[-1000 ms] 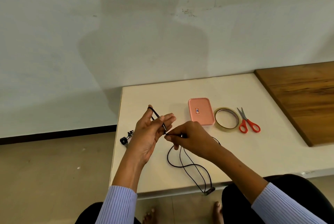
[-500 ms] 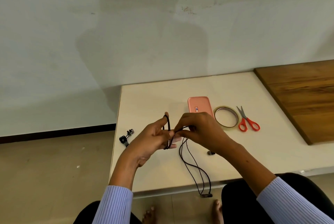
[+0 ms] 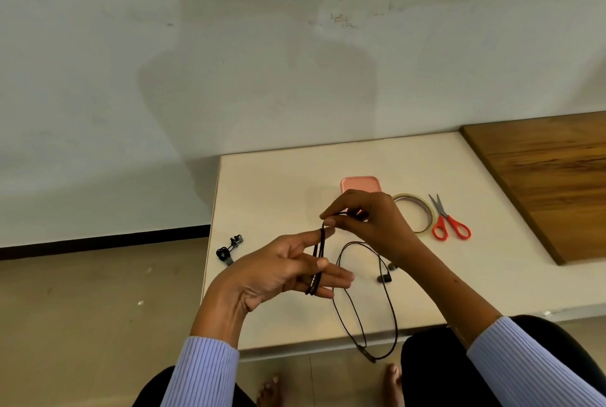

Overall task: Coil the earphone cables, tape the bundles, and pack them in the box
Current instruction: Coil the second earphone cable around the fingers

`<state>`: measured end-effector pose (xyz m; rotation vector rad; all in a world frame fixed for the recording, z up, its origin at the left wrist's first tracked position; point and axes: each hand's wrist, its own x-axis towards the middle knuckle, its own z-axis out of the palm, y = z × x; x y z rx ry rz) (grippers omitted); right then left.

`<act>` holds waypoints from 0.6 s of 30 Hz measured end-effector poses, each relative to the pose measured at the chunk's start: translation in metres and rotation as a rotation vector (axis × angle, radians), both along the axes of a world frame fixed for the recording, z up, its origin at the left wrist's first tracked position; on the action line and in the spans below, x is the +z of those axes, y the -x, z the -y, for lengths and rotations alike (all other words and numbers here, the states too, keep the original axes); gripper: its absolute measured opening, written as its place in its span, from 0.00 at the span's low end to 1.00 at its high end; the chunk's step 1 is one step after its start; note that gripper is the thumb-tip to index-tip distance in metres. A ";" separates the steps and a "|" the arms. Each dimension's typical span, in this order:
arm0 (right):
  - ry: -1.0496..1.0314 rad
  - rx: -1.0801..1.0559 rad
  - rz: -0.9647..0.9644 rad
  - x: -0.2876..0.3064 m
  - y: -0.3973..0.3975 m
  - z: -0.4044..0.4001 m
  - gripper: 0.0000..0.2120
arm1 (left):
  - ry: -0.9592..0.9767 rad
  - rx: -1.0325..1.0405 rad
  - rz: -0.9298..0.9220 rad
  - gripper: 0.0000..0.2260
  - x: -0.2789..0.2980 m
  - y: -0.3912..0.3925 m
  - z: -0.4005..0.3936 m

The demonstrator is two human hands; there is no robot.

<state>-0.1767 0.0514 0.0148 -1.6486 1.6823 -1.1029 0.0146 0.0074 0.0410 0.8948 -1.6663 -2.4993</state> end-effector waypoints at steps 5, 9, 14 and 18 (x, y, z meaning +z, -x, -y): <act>-0.022 -0.020 0.082 -0.001 0.005 0.001 0.05 | -0.036 -0.006 -0.041 0.23 0.002 -0.005 0.003; -0.015 -0.032 0.108 -0.001 0.003 0.001 0.04 | -0.060 -0.024 -0.068 0.22 0.004 -0.004 0.002; -0.016 -0.027 0.144 0.000 0.004 0.000 0.04 | -0.076 -0.027 -0.135 0.22 0.008 -0.007 0.003; 0.028 -0.063 0.160 0.002 0.003 -0.001 0.03 | -0.074 0.003 -0.155 0.22 0.008 -0.008 0.005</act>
